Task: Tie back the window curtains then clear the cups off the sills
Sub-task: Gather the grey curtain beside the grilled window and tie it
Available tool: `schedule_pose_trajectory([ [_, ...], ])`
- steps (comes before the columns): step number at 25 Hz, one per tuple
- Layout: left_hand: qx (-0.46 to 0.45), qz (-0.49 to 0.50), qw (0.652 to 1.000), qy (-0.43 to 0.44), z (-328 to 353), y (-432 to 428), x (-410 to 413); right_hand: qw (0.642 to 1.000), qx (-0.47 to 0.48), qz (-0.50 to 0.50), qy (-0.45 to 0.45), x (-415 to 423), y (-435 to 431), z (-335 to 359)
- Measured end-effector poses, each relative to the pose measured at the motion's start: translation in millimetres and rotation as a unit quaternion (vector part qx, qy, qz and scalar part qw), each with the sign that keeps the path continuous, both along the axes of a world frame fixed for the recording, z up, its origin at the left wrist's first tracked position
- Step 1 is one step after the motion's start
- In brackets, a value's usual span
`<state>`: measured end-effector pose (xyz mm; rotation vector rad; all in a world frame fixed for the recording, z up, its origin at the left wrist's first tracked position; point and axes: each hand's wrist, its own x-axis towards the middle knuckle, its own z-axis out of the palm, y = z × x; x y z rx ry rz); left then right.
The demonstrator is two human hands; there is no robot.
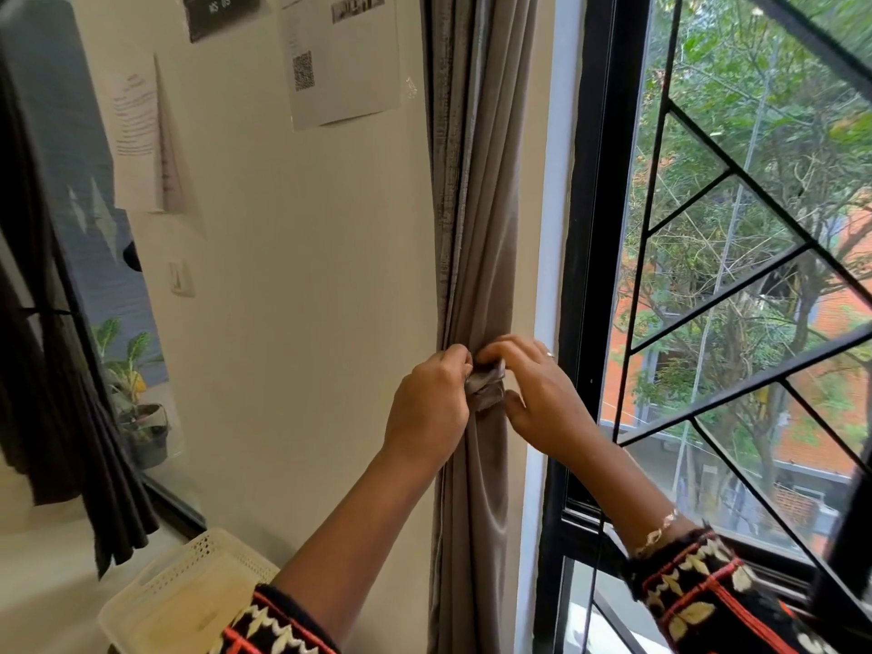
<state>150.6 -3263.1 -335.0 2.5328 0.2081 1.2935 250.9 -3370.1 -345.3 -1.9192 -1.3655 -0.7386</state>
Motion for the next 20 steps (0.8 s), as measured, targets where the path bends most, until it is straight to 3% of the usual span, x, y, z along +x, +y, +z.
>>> schedule_pose_trajectory([
  [2, -0.013, 0.014, 0.999, 0.027, 3.0, 2.0, -1.3, 0.981, 0.136, 0.043, 0.131, -12.7, -7.7, -10.2],
  [4, -0.017, 0.015, 0.998, 0.062, 5.4, 3.0, -0.8, 0.928, 0.241, 0.085, 0.271, -28.9, -10.9, -23.7],
  [6, -0.017, 0.012, 0.995, 0.101, 6.8, -0.1, -0.8, 0.834, 0.266, 0.118, 0.469, -44.2, -10.4, -36.4],
  [8, -0.027, 0.004, 0.991, 0.128, 8.3, -2.5, -1.0, 0.716, 0.255, 0.151, 0.632, -52.1, -8.5, -44.5],
  [10, -0.04, 0.0, 0.988, 0.146, 9.9, -3.9, -1.1, 0.63, 0.274, 0.196, 0.7, -53.9, -6.9, -42.7],
  [12, -0.048, -0.005, 0.988, 0.15, 10.2, -3.0, -0.3, 0.578, 0.307, 0.256, 0.712, -55.1, -4.6, -34.0],
  [14, -0.065, -0.047, 0.988, 0.134, 9.0, -1.5, -1.7, 0.569, 0.334, 0.281, 0.697, -58.2, -1.4, -25.4],
  [16, -0.12, -0.134, 0.98, 0.08, 3.0, -0.5, -7.3, 0.586, 0.358, 0.255, 0.681, -58.6, 0.0, -21.8],
  [18, -0.204, -0.202, 0.958, -0.017, -9.2, -2.5, -15.7, 0.599, 0.371, 0.231, 0.671, -56.2, -0.8, -22.8],
  [20, -0.25, -0.193, 0.942, -0.113, -23.2, -7.3, -17.2, 0.608, 0.373, 0.229, 0.662, -56.7, -1.9, -23.2],
])
